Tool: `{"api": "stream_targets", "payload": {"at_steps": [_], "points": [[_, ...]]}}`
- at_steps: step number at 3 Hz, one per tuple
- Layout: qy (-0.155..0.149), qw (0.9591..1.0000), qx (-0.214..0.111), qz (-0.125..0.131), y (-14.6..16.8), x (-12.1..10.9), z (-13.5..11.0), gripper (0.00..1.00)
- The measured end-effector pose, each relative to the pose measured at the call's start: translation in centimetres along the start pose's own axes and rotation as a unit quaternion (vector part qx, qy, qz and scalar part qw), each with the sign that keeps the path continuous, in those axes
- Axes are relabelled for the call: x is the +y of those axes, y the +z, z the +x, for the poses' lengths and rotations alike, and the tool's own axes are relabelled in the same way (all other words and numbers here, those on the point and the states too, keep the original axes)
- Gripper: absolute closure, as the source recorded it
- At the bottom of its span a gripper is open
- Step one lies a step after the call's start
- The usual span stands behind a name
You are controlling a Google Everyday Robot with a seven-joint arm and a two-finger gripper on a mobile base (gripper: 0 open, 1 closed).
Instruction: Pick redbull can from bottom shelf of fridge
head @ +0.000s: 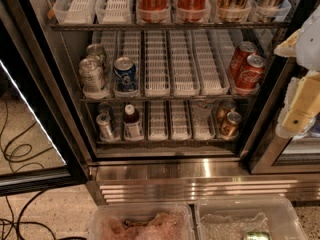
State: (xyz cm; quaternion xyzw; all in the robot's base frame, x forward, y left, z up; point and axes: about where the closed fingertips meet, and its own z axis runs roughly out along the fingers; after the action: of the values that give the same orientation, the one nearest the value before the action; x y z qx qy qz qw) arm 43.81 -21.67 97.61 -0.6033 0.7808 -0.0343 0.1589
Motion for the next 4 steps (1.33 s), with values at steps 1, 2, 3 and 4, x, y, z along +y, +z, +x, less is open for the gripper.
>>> {"api": "stream_targets", "payload": {"at_steps": [1, 2, 3, 4], "points": [[0.000, 1.0000, 0.000, 0.000, 0.0, 0.0, 0.0, 0.00], [0.008, 0.9997, -0.013, 0.017, 0.4, 0.1, -0.6, 0.00], [0.007, 0.9982, -0.047, 0.036, 1.7, 0.2, -2.5, 0.00], [0.007, 0.9982, -0.047, 0.036, 1.7, 0.2, -2.5, 0.00]]}}
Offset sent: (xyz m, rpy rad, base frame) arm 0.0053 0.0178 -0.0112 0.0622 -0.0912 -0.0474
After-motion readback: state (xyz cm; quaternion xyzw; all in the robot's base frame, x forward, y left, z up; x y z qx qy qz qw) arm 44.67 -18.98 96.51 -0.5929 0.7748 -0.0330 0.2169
